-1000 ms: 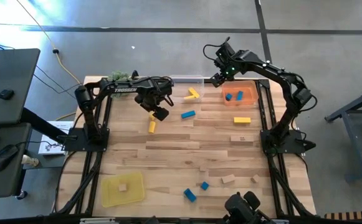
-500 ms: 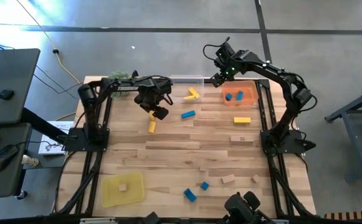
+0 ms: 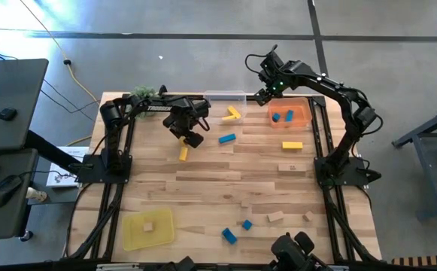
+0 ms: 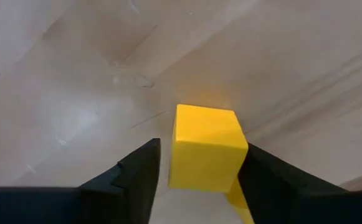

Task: Sort & place blocks by color
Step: Put the yellow block into the transparent bin

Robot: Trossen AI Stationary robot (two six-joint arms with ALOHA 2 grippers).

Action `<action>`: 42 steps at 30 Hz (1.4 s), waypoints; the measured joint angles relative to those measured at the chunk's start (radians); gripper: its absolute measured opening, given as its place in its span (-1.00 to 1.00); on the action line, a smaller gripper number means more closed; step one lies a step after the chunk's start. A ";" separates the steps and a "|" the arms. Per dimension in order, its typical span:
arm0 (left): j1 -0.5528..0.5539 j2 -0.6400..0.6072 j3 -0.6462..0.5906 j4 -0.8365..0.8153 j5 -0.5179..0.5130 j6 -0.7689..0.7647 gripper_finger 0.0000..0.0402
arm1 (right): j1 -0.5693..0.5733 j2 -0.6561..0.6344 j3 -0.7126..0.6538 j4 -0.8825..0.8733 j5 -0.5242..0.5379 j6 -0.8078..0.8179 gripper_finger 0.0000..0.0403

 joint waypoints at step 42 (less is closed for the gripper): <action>0.020 -0.242 0.214 0.636 0.009 0.001 -0.46 | 0.000 -0.002 0.000 -0.091 -0.297 0.008 0.06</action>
